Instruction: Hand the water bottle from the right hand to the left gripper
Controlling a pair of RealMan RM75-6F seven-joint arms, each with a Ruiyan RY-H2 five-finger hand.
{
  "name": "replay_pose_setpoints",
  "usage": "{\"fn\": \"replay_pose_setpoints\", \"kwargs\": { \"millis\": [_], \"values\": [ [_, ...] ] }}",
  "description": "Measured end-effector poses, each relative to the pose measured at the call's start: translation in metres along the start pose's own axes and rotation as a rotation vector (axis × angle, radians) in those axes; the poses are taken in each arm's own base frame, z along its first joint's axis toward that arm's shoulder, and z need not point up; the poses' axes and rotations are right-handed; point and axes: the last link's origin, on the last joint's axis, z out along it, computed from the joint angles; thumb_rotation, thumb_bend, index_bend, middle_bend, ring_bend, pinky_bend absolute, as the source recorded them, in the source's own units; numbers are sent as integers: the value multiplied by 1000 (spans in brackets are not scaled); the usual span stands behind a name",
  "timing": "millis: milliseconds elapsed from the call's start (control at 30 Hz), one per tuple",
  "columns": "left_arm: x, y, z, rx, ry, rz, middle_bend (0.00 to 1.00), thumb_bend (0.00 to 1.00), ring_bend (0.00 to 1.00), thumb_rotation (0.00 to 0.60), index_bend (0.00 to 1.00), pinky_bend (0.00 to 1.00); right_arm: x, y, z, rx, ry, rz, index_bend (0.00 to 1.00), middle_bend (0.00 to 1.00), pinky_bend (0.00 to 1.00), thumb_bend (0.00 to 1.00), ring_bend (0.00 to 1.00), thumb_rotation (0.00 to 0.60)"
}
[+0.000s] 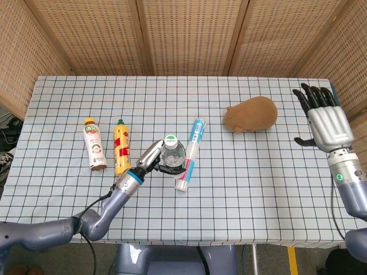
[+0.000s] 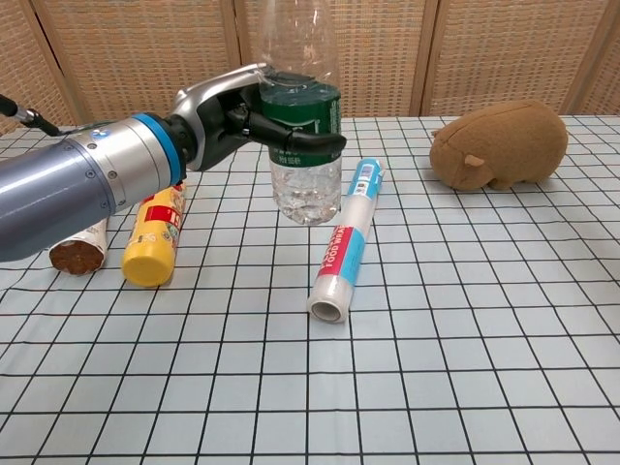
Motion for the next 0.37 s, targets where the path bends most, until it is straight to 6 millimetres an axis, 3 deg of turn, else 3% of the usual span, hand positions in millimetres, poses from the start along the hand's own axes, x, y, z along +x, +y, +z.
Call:
{"fn": "replay_pose_setpoints", "kwargs": {
  "millis": [200,367],
  "values": [
    [2,-1,-3,4,-2,7,631,311,556,600,802,462,-77,24,-39,-16,-79,-13,0,0,0,0,0,600],
    [1,-1,-6,11,-12,11,631,311,556,600,802,463,-102,23,-59,-12,-106,-37,0,0,0,0,0,600]
  ]
}}
